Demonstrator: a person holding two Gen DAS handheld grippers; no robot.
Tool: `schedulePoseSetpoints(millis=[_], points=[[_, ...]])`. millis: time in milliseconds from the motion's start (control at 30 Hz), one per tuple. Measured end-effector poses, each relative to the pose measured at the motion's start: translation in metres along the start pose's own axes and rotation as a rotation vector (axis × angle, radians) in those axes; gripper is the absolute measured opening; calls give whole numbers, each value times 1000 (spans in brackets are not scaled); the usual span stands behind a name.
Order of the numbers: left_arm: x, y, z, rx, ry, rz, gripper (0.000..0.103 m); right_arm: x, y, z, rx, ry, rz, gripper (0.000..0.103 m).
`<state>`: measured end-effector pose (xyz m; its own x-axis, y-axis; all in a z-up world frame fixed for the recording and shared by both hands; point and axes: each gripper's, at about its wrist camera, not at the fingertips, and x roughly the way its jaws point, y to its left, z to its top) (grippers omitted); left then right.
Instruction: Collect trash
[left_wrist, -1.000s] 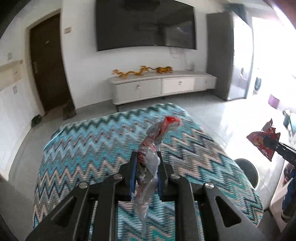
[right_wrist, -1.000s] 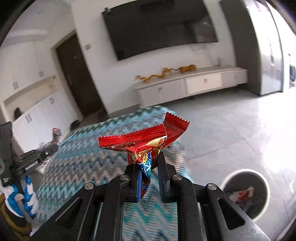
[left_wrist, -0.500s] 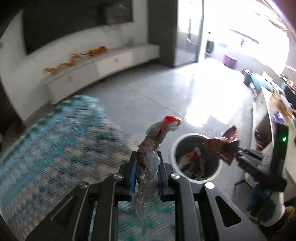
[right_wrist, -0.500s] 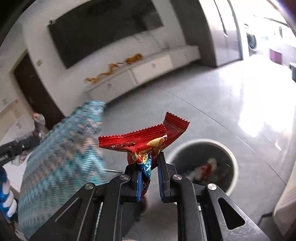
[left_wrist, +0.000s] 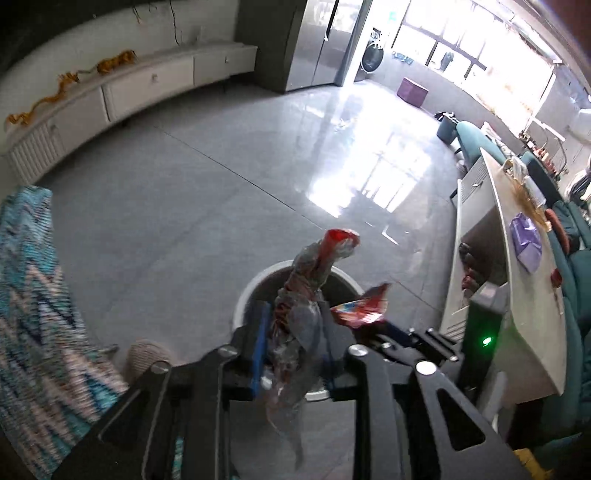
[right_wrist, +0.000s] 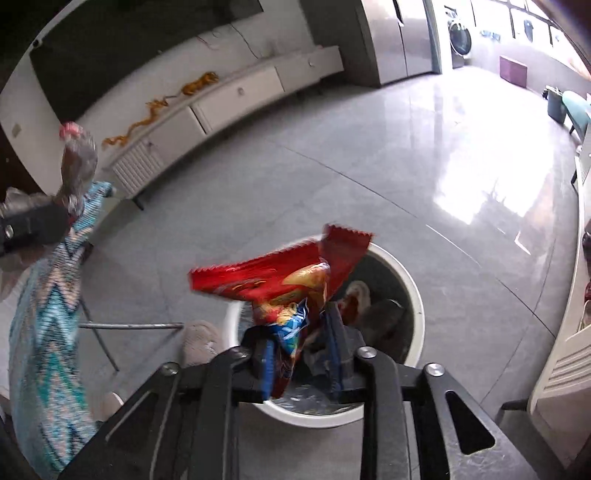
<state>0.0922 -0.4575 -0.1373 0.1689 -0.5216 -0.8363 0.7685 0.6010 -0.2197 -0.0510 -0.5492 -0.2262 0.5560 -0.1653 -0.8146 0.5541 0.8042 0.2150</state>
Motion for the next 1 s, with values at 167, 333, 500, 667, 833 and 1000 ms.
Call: schedulePoseSetpoints(millis=[167, 333, 500, 667, 833, 1000], points=[[12, 4, 2, -23, 2, -29, 57, 8, -12, -7, 23, 24, -21, 44], [9, 12, -4, -35, 6, -31, 57, -1, -16, -11, 34, 19, -28, 44], [-26, 24, -12, -38, -78, 52, 57, -24, 2, 0, 8, -39, -20, 48], [-81, 44, -25, -51, -206, 185, 58, -57, 41, 14, -50, -119, 17, 56], [-147, 74, -52, -99, -347, 329, 58, -99, 103, 27, -137, -218, 88, 69], [-210, 107, -84, -149, -443, 448, 58, -142, 178, 33, -248, -315, 159, 77]])
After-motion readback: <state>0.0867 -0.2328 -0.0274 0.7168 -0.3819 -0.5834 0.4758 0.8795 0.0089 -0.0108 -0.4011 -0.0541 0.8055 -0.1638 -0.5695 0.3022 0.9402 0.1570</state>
